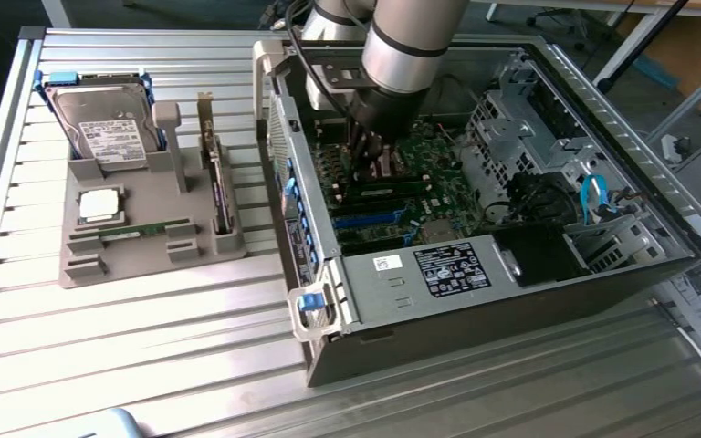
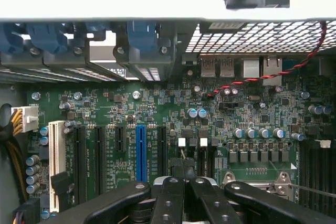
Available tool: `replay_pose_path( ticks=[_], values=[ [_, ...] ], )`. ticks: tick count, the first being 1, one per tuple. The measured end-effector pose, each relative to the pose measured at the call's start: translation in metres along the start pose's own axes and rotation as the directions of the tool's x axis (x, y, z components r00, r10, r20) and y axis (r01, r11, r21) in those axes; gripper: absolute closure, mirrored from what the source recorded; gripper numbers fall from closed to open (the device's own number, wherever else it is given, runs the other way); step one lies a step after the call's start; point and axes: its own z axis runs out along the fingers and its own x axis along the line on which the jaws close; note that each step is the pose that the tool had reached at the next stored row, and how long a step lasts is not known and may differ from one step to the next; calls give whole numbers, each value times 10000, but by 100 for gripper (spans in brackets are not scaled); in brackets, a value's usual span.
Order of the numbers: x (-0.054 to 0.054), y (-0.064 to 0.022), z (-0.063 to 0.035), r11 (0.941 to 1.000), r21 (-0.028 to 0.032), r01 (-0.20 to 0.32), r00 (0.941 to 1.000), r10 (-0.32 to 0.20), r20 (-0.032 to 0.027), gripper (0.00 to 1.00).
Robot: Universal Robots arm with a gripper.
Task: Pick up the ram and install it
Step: 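Press down the ram until it locks into place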
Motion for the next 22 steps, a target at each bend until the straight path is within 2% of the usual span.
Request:
replay_pose_path(
  ticks=[22],
  values=[
    [-19, 16, 19, 10000, 1, -2, 10000, 2, 2, 89]
  ],
)
